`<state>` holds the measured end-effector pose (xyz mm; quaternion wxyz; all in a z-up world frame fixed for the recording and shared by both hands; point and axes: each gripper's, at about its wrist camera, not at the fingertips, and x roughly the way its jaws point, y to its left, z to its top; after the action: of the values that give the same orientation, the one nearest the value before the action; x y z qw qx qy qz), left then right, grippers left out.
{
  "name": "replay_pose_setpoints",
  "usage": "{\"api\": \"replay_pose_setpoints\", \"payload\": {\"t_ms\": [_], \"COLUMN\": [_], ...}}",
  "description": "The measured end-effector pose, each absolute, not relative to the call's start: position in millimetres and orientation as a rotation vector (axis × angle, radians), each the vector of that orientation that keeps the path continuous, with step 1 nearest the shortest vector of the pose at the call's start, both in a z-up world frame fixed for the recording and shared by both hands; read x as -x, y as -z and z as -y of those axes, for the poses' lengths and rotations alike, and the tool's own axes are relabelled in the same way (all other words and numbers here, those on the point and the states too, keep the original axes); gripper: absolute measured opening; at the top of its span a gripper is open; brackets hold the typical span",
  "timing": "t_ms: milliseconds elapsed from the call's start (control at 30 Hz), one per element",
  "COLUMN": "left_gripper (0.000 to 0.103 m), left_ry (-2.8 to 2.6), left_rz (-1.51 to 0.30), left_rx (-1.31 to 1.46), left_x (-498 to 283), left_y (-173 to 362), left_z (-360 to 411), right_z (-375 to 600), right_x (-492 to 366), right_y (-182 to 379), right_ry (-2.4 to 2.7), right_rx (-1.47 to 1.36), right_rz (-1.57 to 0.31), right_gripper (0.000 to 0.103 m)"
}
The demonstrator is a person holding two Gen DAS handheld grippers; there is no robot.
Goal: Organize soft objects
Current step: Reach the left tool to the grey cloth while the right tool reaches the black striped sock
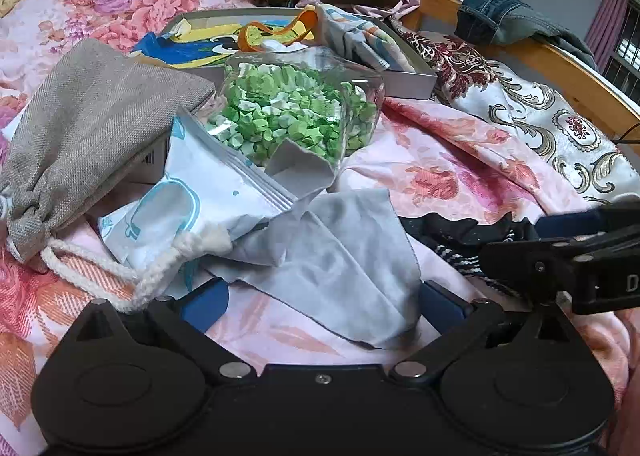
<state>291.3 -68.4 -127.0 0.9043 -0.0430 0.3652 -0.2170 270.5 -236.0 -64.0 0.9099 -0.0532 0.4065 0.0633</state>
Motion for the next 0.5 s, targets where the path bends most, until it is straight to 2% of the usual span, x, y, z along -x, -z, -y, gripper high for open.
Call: {"api": "replay_pose_setpoints", "payload": {"t_ms": [200,500], "left_gripper": [0.089,0.064], "left_ry": [0.438,0.433], "left_rz": [-0.722,-0.671], "left_rx": [0.100,0.112], "left_x": [-289,-285], "left_y": [129,130], "left_z": [63,62], "right_z": [238,230], "right_x": [-285,-282], "right_y": [73,76], "right_ry": [-0.191,-0.212], "right_rx": [0.151,0.246], "right_rz": [-0.879,-0.886], "right_gripper": [0.082,0.081]}}
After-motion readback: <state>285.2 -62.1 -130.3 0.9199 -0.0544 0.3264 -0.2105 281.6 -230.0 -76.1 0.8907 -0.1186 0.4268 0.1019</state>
